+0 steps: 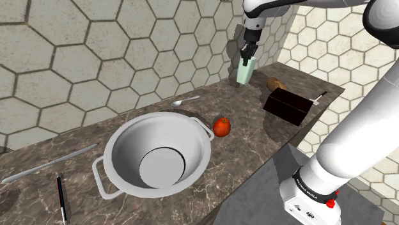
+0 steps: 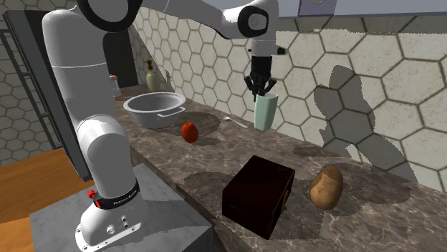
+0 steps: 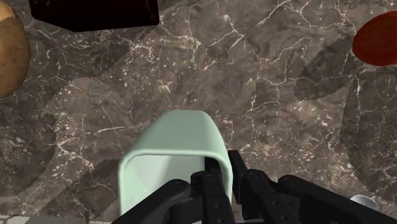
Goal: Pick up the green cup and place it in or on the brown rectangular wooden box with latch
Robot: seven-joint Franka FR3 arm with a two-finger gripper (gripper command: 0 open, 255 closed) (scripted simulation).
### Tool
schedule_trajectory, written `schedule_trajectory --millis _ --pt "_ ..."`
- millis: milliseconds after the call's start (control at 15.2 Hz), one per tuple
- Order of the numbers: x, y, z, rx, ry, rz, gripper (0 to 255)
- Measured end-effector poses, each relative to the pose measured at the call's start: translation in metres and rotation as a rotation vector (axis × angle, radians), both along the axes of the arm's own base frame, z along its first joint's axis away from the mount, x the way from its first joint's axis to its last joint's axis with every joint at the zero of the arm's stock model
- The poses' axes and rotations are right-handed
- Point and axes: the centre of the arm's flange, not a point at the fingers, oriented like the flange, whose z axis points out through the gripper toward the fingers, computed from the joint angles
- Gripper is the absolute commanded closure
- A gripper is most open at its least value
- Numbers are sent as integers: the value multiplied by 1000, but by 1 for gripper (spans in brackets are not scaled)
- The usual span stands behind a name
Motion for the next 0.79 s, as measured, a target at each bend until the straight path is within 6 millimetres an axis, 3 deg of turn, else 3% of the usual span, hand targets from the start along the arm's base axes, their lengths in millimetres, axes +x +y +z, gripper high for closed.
schedule_trajectory --millis 594,792 --pt "-1 -1 45 0 0 0 255" --pt "-23 -17 53 0 1 0 255"
